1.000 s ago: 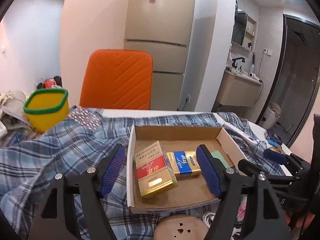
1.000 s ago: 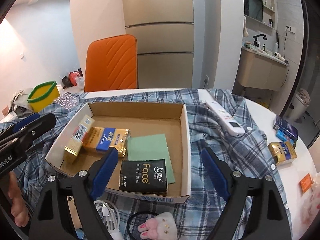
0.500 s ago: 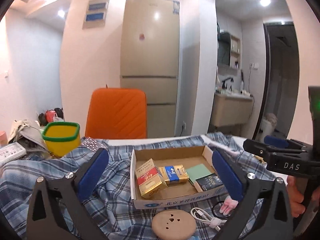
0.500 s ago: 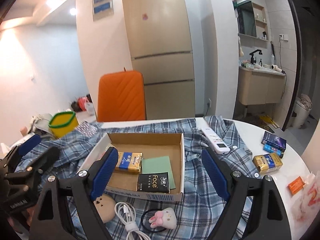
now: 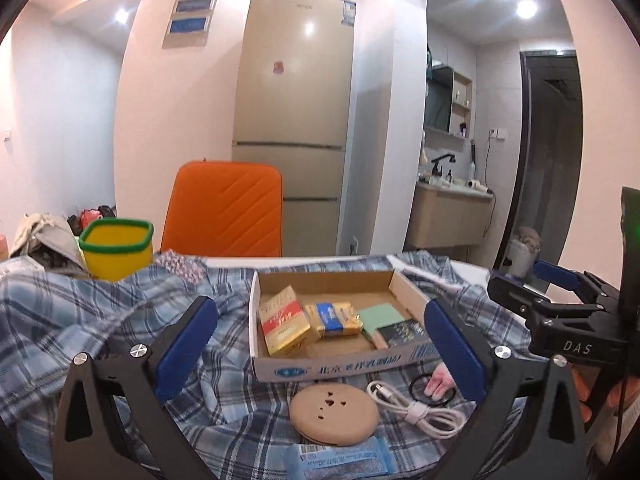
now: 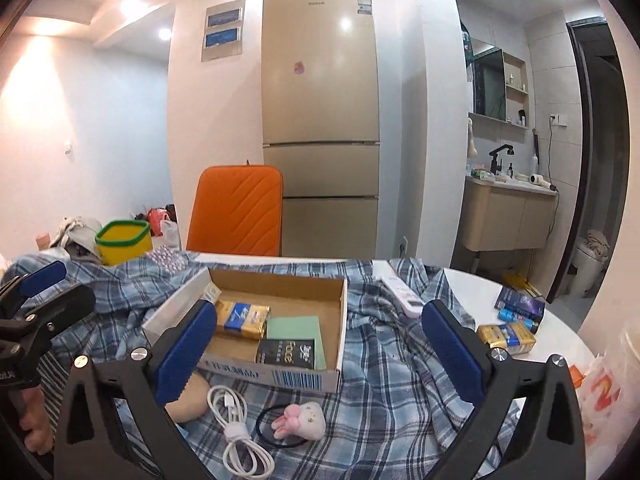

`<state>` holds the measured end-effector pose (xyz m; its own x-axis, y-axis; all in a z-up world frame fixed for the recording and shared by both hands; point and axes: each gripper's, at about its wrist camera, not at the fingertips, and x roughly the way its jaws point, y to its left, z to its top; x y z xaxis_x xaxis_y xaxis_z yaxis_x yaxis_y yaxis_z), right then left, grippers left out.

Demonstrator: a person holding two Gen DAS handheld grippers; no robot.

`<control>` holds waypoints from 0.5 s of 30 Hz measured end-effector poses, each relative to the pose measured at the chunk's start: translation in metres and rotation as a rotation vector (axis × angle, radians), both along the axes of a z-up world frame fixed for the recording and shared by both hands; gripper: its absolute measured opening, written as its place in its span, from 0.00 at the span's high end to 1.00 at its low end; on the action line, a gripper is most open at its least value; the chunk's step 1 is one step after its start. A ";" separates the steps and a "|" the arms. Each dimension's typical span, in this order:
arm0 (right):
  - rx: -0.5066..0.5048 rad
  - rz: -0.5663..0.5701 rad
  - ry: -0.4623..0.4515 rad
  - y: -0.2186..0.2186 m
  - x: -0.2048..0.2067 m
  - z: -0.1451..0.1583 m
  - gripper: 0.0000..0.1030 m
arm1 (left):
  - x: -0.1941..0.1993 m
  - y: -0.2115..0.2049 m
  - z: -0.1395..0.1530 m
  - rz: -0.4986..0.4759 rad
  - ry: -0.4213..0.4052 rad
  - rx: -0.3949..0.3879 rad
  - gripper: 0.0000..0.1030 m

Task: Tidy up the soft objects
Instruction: 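Withdraw both tools from the box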

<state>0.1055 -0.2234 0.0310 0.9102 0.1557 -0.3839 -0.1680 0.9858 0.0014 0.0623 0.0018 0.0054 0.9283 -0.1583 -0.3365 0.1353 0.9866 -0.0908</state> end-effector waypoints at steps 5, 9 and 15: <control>-0.032 0.002 0.111 0.005 0.016 -0.022 0.00 | 0.012 -0.006 -0.018 -0.001 0.077 0.038 0.00; -0.019 0.001 0.162 0.003 0.022 -0.030 0.00 | 0.023 -0.007 -0.030 -0.003 0.158 0.044 0.00; 0.001 -0.004 0.239 -0.003 0.031 -0.039 0.00 | 0.026 -0.001 -0.035 -0.013 0.198 0.013 0.00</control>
